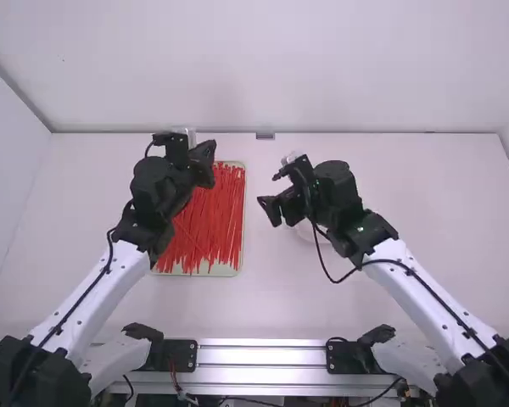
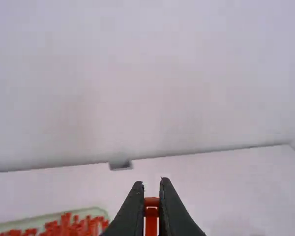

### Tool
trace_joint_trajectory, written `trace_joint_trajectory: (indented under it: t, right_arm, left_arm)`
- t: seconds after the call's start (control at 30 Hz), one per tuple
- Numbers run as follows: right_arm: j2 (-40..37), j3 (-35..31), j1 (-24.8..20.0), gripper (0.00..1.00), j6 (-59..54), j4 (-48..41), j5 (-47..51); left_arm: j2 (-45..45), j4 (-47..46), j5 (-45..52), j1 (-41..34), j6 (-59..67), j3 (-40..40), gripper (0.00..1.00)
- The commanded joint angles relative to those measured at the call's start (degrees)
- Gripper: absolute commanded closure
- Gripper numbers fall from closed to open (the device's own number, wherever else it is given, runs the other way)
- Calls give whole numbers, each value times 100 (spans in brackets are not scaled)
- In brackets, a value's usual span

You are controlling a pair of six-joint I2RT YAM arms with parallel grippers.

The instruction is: Fasten the cable tie

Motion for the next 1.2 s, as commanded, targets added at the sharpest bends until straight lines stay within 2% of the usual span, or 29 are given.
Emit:
trace_joint_trajectory:
  t: [0.0, 0.23, 0.53, 0.87, 1.03, 1.1, 1.13, 1.17]
  right_arm:
    - [-275, 197, 74, 2, 0, 103, -345]
    - [-369, 195, 2, 2, 164, 531, -562]
    - [-114, 195, -575, 2, 417, 1469, -2588]
    - [485, 195, -531, 0, 1102, 2256, -2776]
    - [634, 197, -417, 6, 1064, 2396, -2776]
    - [634, 197, -372, 17, 1029, 2378, -2774]
    - [634, 197, -372, 17, 1032, 2378, -2774]
    - [634, 197, -378, 22, 1027, 2380, -2774]
  left_arm:
    - [-170, 175, 103, -127, -345, -42, 98]
    - [-170, 841, 323, -409, -361, -42, 97]
    - [-170, 1451, 332, -682, -562, -42, 97]
    - [-66, 1897, 166, -979, -855, -44, 98]
    - [-59, 2026, 11, -1126, -850, -44, 96]
    - [-59, 2028, 0, -1130, -879, -44, 96]
    - [-59, 2031, 0, -1130, -881, -44, 96]
    - [-59, 2041, -4, -1128, -918, -44, 96]
